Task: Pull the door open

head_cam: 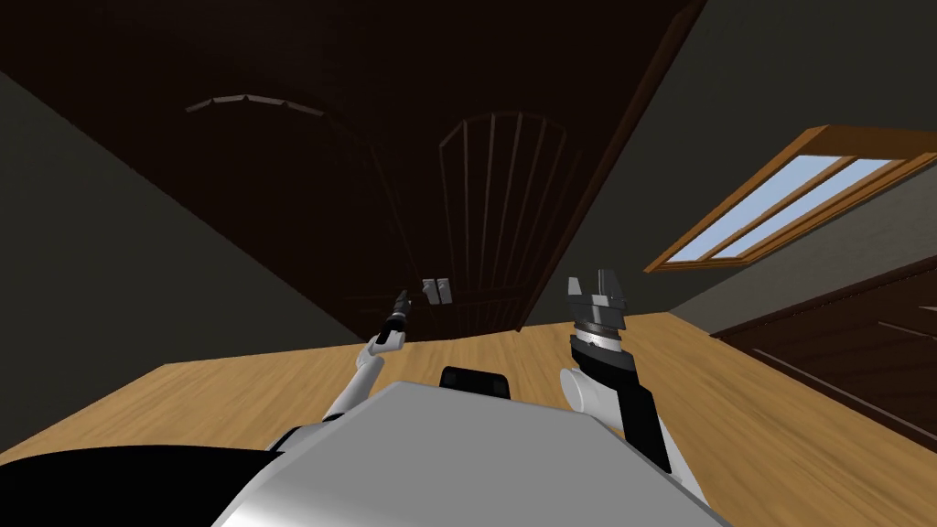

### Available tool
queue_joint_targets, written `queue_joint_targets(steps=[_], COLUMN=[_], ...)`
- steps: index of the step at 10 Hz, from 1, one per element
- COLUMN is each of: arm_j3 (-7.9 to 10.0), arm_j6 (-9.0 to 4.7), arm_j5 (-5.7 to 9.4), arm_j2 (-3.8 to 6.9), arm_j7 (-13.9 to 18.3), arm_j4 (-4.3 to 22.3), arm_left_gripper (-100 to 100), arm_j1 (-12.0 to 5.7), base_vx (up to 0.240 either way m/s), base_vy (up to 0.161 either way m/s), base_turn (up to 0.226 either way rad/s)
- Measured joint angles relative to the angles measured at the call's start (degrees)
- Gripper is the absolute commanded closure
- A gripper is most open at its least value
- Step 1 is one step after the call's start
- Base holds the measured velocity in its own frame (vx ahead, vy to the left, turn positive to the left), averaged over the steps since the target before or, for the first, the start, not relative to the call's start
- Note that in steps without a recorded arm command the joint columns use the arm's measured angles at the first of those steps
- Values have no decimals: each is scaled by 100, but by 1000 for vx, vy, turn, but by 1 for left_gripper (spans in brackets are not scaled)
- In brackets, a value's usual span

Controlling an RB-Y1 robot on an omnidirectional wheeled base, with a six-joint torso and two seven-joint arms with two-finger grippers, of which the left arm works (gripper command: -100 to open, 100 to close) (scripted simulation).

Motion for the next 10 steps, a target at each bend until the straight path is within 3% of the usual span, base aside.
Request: queue_joint_targets(steps=[2, 3, 8, 10], arm_j3=[-129, -140, -168, -149], arm_j6=[30, 24, 33, 35], arm_j5=[-23, -26, -31, -23], arm_j2=[-118, -129, -144, -110], arm_j7=[-9, -14, -12, -1], arm_j4=[-134, -130, -136, -167], arm_left_gripper=[-100, 100, 100, 100], arm_j1=[-78, -95, -90, -36], base_vx=[132, -8, -15, -136], base_vy=[-134, 11, 12, 97], base_turn=[-109, 33, -12, 120])
